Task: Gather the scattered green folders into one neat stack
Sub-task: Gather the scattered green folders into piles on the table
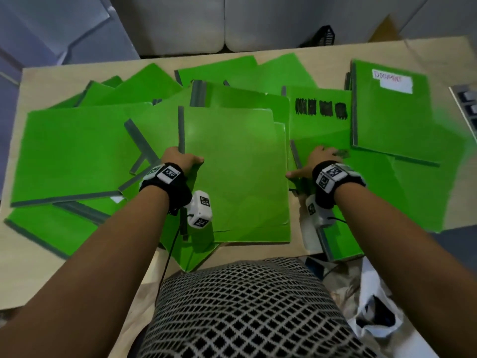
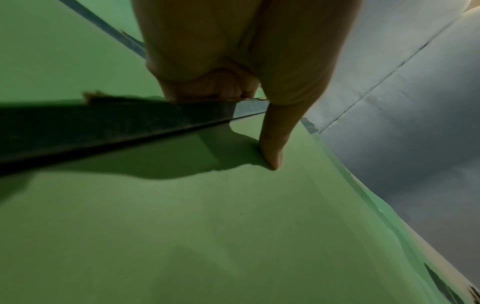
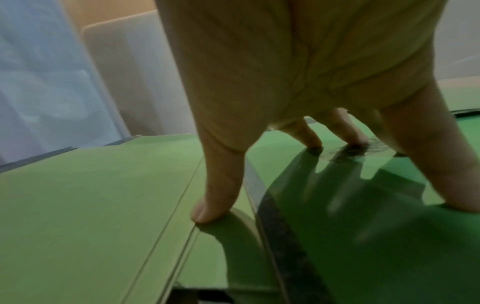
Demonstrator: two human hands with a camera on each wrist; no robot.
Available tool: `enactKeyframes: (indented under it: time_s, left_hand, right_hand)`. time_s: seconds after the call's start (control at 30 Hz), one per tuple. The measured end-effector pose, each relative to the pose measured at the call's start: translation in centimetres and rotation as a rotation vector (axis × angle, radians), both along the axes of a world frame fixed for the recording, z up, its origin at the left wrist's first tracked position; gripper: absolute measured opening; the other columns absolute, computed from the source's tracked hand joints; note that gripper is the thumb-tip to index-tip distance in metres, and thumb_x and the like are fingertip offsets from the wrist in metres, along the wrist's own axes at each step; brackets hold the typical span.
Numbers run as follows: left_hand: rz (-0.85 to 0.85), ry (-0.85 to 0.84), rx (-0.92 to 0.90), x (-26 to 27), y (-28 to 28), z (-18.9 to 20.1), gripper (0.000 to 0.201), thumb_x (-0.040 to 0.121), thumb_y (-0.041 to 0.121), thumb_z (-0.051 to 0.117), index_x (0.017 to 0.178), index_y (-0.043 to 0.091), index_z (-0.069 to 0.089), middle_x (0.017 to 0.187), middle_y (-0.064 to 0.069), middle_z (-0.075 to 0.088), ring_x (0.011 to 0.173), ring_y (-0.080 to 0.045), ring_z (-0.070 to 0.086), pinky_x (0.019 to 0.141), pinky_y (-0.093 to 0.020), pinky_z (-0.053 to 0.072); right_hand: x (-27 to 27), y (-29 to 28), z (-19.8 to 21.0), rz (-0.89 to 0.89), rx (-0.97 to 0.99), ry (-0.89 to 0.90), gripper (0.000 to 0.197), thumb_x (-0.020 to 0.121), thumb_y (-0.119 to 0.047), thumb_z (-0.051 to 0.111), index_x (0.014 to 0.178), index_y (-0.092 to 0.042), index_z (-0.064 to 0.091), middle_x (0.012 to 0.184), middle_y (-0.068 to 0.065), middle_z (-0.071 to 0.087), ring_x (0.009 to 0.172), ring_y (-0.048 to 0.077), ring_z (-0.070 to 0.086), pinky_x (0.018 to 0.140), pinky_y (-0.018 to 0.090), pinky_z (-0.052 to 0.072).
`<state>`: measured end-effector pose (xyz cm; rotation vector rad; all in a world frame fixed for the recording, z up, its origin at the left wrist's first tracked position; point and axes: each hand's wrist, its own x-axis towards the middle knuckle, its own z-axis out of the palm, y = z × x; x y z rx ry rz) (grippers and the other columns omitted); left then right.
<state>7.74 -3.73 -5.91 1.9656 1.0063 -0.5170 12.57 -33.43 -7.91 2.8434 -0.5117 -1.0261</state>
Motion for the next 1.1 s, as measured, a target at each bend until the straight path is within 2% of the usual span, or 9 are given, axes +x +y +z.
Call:
enactKeyframes:
  time_s: [0.13,0.37,0.47,0.6,0.67,0.73,0.8,0.97,1.1]
  left_hand:
    - [0.001,-0.004,-0.001,-0.1,0.1,-0.3,0.06,0.081,0.029,0.074,0.129,0.001,0.051,0.11,-0.013,0.061,0.096,-0.033,0.061,0.083,-0.04,0.054]
    - [-0.03,-0.048,0.0,-0.5,0.2,-0.5,0.061,0.086,0.028,0.069,0.134,0.0,0.045,0.121,-0.016,0.057,0.108,-0.034,0.057,0.081,-0.035,0.047]
    - [-0.047,-0.063,0.009,-0.8,0.3,-0.5,0.062,0.086,0.028,0.069,0.135,0.0,0.043,0.124,-0.016,0.056,0.109,-0.034,0.056,0.081,-0.033,0.045]
    - [-0.054,-0.082,0.01,-1.0,-0.2,-0.4,0.066,0.085,0.024,0.071,0.137,0.0,0.039,0.132,-0.018,0.052,0.115,-0.034,0.054,0.083,-0.033,0.042]
    - [-0.061,-0.078,0.013,-0.8,-0.7,0.0,0.066,0.085,0.024,0.07,0.137,0.0,0.038,0.131,-0.018,0.052,0.117,-0.035,0.054,0.082,-0.032,0.042]
    - [-0.064,-0.074,0.01,-0.5,-1.2,0.4,0.064,0.085,0.025,0.07,0.136,0.001,0.039,0.128,-0.017,0.053,0.113,-0.034,0.055,0.081,-0.032,0.042]
    - [-0.051,-0.075,0.004,-0.1,-1.4,0.6,0.063,0.085,0.024,0.071,0.134,0.001,0.041,0.12,-0.016,0.054,0.106,-0.033,0.055,0.08,-0.034,0.043]
    - [-0.031,-0.066,0.049,0.8,-1.9,0.0,0.064,0.084,0.024,0.072,0.135,0.002,0.041,0.128,-0.016,0.055,0.112,-0.036,0.055,0.081,-0.035,0.043]
    - [-0.02,-0.054,0.093,0.9,-2.2,-0.7,0.065,0.084,0.026,0.072,0.136,0.002,0.041,0.131,-0.017,0.054,0.117,-0.037,0.054,0.086,-0.039,0.045]
  right_hand:
    - [0.5,0.2,-0.5,0.02,0.046,-0.005,0.119,0.064,-0.065,0.076,0.146,0.001,0.022,0.149,0.033,0.026,0.129,0.048,0.043,0.102,0.055,0.045]
    - [-0.4,0.5,-0.8,0.131,0.09,-0.071,0.052,0.07,-0.053,0.07,0.082,-0.008,0.046,0.085,0.017,0.042,0.077,0.031,0.053,0.082,0.047,0.057]
    - [-1.3,1.0,1.6,0.158,0.138,-0.164,0.036,0.09,-0.03,0.054,0.064,-0.009,0.041,0.062,0.004,0.042,0.055,0.019,0.047,0.05,0.024,0.041]
    - [-0.1,2.6,3.8,0.069,0.346,-0.262,0.039,0.099,-0.034,0.045,0.067,-0.012,0.04,0.064,0.0,0.043,0.049,0.012,0.041,0.043,0.02,0.034]
    - [0.2,4.7,4.7,0.066,0.434,-0.256,0.043,0.096,-0.047,0.046,0.075,-0.01,0.049,0.071,0.003,0.052,0.055,0.015,0.049,0.047,0.023,0.041]
    - [0.3,6.3,4.8,0.075,0.492,-0.219,0.065,0.093,-0.062,0.041,0.118,-0.004,0.056,0.117,0.018,0.062,0.096,0.028,0.064,0.078,0.034,0.055]
    - [0.7,6.1,4.9,0.02,0.527,-0.236,0.081,0.092,-0.064,0.039,0.145,-0.003,0.034,0.15,0.02,0.039,0.13,0.035,0.048,0.103,0.044,0.043]
    - [3.7,-2.5,2.8,-0.133,0.196,-0.448,0.064,0.09,-0.033,0.061,0.14,-0.004,0.034,0.144,0.023,0.039,0.131,0.039,0.042,0.107,0.052,0.04]
    - [4.4,-8.9,1.2,-0.321,0.029,-0.36,0.091,0.087,-0.053,0.06,0.149,-0.002,0.017,0.154,0.03,0.019,0.141,0.046,0.023,0.113,0.059,0.027]
